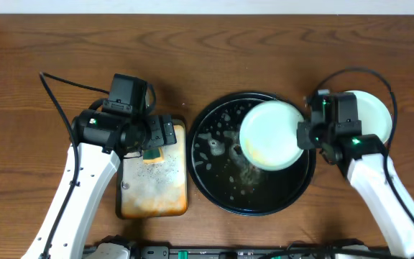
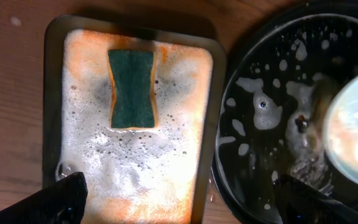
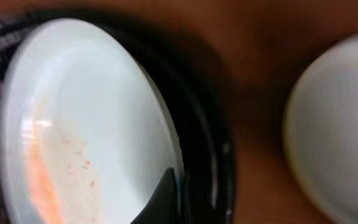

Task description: Clean dirty plates on tray and stack at the side

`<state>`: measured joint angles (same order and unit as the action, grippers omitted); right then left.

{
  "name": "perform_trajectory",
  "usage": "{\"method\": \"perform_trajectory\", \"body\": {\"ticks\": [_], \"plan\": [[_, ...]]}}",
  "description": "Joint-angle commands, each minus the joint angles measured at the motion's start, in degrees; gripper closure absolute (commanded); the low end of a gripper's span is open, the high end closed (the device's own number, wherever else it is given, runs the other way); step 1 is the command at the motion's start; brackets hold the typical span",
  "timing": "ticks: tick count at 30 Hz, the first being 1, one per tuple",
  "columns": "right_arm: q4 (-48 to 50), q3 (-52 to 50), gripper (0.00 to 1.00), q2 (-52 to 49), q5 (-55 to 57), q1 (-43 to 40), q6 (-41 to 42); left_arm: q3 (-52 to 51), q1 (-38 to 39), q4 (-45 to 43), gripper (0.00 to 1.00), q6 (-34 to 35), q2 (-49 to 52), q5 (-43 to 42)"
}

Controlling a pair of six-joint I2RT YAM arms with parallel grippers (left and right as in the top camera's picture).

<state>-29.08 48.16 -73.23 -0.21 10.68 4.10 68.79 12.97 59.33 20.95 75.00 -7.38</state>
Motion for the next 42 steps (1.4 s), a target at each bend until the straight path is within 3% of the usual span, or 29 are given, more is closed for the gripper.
{"method": "perform_trajectory", "body": {"ticks": [1, 12, 19, 26, 42], "plan": [[-0.3, 0.9, 0.99, 3.6, 13.1, 5.9, 0.5, -0.1, 0.1, 0.1, 0.04, -0.1, 0.2, -0.1], [2.3, 0.9, 0.99, 5.0, 49.6, 27.1, -5.2, -0.1, 0.1, 0.1, 0.03, -0.1, 0.2, -0.1], [7.1, 0.9, 0.99, 5.0, 64.7, 37.6, -13.2, -0.1, 0.1, 0.1, 0.03, -0.1, 0.2, -0.1], [10.1, 0.9, 0.99, 5.0, 71.1, 42.6, -18.2, -0.1, 0.1, 0.1, 0.03, -0.1, 0.2, -0.1], [10.1, 0.9, 0.99, 5.0, 72.1, 43.4, -18.3, -0.1, 0.1, 0.1, 0.03, -0.1, 0.2, -0.1]]}}
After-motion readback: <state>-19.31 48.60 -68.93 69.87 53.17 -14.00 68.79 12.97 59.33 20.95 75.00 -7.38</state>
